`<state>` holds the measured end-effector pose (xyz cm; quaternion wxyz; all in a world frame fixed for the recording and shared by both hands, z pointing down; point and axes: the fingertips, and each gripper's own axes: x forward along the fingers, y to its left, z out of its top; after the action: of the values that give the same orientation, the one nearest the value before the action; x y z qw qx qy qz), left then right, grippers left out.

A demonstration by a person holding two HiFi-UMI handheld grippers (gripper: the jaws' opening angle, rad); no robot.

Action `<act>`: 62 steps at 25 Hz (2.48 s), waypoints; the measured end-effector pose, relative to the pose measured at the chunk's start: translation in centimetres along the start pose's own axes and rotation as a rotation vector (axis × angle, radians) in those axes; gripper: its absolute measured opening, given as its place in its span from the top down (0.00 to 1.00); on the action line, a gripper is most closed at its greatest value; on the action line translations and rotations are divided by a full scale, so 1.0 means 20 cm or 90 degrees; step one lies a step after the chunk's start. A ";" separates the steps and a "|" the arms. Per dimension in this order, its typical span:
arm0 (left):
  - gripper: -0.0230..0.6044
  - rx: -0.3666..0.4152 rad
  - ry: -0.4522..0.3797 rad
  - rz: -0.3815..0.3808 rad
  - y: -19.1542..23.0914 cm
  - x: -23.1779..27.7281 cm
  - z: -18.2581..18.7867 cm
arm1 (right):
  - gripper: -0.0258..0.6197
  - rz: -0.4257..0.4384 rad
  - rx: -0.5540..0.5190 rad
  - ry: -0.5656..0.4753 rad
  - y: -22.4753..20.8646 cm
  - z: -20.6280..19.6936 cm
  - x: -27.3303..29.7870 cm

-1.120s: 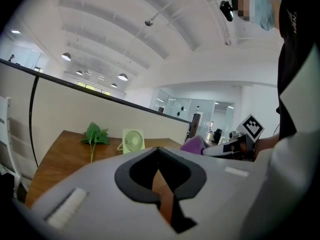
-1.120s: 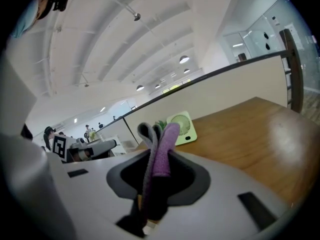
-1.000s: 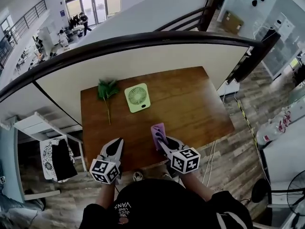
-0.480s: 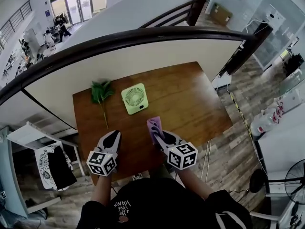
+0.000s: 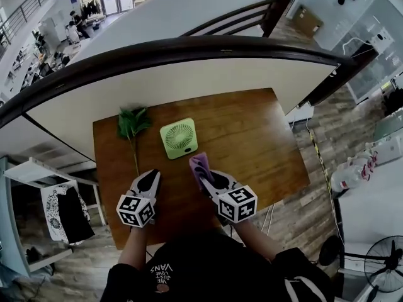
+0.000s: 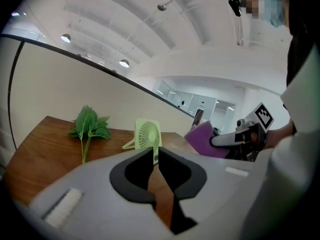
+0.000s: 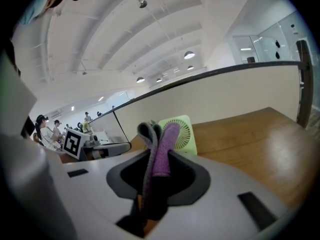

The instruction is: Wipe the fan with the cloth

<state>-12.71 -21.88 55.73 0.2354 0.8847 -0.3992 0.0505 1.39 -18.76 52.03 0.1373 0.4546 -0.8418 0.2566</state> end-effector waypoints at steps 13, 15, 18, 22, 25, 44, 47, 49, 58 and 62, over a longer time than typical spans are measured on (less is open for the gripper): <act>0.70 -0.043 0.039 0.022 0.16 0.33 -0.10 | 0.81 0.085 -0.064 0.010 -0.08 0.23 0.29; 0.70 -0.045 0.047 0.023 0.18 0.38 -0.12 | 0.81 0.104 -0.075 0.012 -0.06 0.25 0.33; 0.70 -0.041 0.055 0.020 0.19 0.44 -0.13 | 0.81 0.138 -0.088 0.020 -0.03 0.27 0.41; 0.70 -0.040 0.069 0.022 0.20 0.51 -0.16 | 0.81 0.184 -0.101 0.038 0.03 0.27 0.50; 0.70 -0.039 0.077 0.025 0.21 0.54 -0.17 | 0.81 0.209 -0.119 0.053 0.06 0.26 0.56; 0.83 -0.019 0.104 0.034 0.26 0.55 -0.22 | 0.81 0.182 -0.137 0.119 -0.14 0.25 0.67; 0.83 -0.018 0.103 0.033 0.27 0.55 -0.21 | 0.81 0.155 -0.126 0.124 -0.23 0.24 0.65; 0.83 -0.018 0.104 0.033 0.27 0.55 -0.22 | 0.81 0.140 -0.120 0.125 -0.29 0.24 0.63; 0.83 -0.008 0.117 0.026 0.27 0.56 -0.22 | 0.81 0.063 -0.074 0.113 -0.52 0.22 0.52; 0.83 -0.007 0.113 0.018 0.26 0.56 -0.22 | 0.81 0.027 -0.072 0.113 -0.60 0.22 0.46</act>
<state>-8.54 -30.54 64.72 0.2742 0.8696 -0.3897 0.1297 6.36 -33.01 56.33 0.2313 0.4039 -0.8489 0.2504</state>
